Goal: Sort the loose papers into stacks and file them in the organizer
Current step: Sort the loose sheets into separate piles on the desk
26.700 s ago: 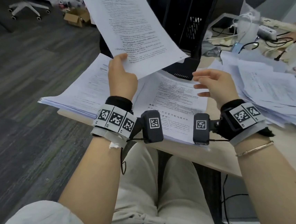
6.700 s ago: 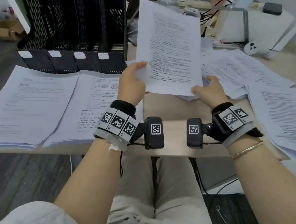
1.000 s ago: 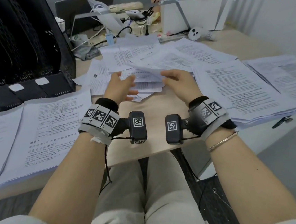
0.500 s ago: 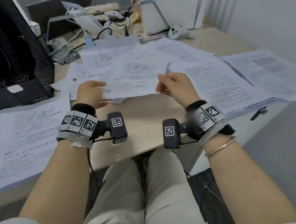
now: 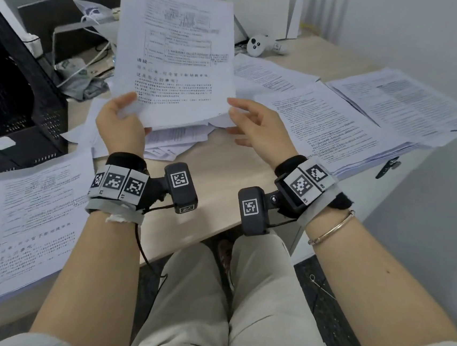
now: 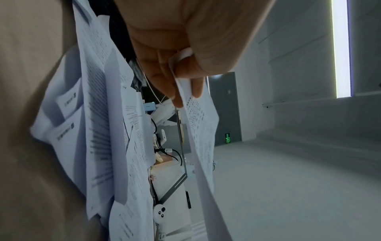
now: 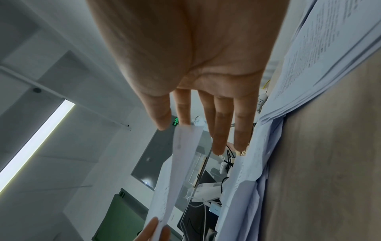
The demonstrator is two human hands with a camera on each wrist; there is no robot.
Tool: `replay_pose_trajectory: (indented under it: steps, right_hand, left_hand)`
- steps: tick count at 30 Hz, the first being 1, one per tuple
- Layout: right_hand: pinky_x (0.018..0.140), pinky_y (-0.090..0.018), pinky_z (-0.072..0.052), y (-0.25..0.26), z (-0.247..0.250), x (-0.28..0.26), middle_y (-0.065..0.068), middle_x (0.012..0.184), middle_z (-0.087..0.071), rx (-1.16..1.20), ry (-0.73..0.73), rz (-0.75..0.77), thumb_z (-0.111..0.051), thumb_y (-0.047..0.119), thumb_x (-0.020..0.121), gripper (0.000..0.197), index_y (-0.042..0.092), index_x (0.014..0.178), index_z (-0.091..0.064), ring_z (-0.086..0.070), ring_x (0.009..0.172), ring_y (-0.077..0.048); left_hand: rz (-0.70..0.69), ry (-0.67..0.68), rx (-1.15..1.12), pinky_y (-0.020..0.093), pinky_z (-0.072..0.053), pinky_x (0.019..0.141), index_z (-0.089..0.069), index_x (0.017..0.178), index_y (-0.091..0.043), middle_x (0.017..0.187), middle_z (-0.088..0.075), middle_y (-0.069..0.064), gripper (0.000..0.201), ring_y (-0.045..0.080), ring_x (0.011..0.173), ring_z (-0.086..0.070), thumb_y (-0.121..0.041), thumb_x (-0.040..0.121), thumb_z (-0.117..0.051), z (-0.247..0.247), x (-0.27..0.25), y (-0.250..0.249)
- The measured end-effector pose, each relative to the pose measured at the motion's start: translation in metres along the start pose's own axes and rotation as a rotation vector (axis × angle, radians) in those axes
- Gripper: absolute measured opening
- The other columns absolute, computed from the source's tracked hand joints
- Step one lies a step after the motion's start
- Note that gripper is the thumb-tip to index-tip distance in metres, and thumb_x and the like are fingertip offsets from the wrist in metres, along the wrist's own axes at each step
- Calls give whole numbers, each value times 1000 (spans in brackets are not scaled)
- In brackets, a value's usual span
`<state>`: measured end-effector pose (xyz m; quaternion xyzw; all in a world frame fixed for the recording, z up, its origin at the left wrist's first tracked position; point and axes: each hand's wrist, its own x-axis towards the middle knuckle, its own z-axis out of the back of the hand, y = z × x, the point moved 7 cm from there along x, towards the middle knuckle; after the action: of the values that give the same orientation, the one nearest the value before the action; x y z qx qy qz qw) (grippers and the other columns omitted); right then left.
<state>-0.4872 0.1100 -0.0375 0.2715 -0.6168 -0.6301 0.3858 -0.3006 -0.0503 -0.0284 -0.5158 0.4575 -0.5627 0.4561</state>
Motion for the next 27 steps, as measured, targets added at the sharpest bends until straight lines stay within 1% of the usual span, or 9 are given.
replay_pose_trajectory:
  steps: [4, 7, 10, 13, 16, 20, 22, 24, 27]
  right_hand:
    - [81, -39, -57, 3, 3, 3, 2, 109, -64, -26, -65, 11, -55, 29, 95, 28, 11, 114, -65, -68, 86, -11]
    - [81, -43, -57, -1, 8, 5, 1, 102, -65, -33, -114, -13, -56, 21, 94, 22, 6, 106, -67, -67, 88, -19]
    - [83, -38, -57, -4, 11, 5, 2, 106, -59, -47, -134, -15, -56, 11, 92, 22, 4, 112, -66, -64, 85, -18]
    - [82, -38, -57, -3, 13, 7, 9, 99, -60, -71, -193, 1, -50, -2, 87, 29, 7, 108, -68, -62, 76, -12]
    - [79, -42, -57, 2, 11, 9, 18, 87, -59, -97, -240, 34, -47, -7, 81, 36, 12, 97, -73, -65, 82, -23]
    - [80, -41, -56, 11, -3, 10, 23, 92, -58, -138, -240, 114, -46, -7, 81, 39, 19, 90, -74, -64, 88, -21]
    - [80, -41, -56, 16, -12, 9, 22, 93, -59, -138, -227, 146, -46, -8, 81, 41, 20, 88, -74, -63, 86, -19]
    - [78, -43, -56, 21, -21, 9, 17, 95, -62, -131, -212, 162, -45, -9, 81, 42, 22, 85, -74, -62, 79, -18]
    - [71, -41, -58, 26, -34, 8, 12, 97, -63, -111, -175, 159, -42, -11, 83, 43, 20, 85, -72, -56, 65, -9]
  left_hand:
    - [-23, 13, -8, 33, -56, 85, -61, 104, -21, 110, -58, -4, 52, 14, 103, -61, 12, 76, -31, -9, -4, -1]
    - [-30, 52, -11, 35, -56, 87, -62, 103, -20, 111, -61, 0, 53, 17, 106, -61, 11, 73, -32, -15, -8, -2]
    - [-25, 79, -48, 34, -57, 82, -62, 101, -19, 107, -62, -1, 48, 18, 104, -62, 11, 76, -35, -16, -12, -2]
    - [-39, 103, -22, 34, -55, 86, -64, 98, -20, 102, -61, -8, 47, 16, 104, -61, 10, 75, -38, -14, -15, -2]
    - [-30, 116, 29, 36, -52, 93, -65, 99, -19, 98, -60, -13, 45, 18, 106, -60, 9, 74, -41, -6, -12, 5]
    - [-4, 96, 103, 45, -48, 99, -66, 89, -30, 106, -65, 0, 45, 26, 111, -59, 4, 71, -42, 13, -5, 15]
    - [21, 86, 140, 43, -48, 98, -65, 89, -33, 118, -62, 13, 46, 30, 109, -59, 2, 70, -42, 24, -1, 19]
    - [38, 71, 152, 40, -49, 95, -63, 97, -29, 125, -56, 21, 47, 33, 110, -58, 3, 71, -41, 37, 1, 18]
    - [26, 28, 158, 28, -46, 91, -61, 107, -20, 124, -56, 12, 40, 25, 117, -53, 4, 81, -42, 56, 2, 10]
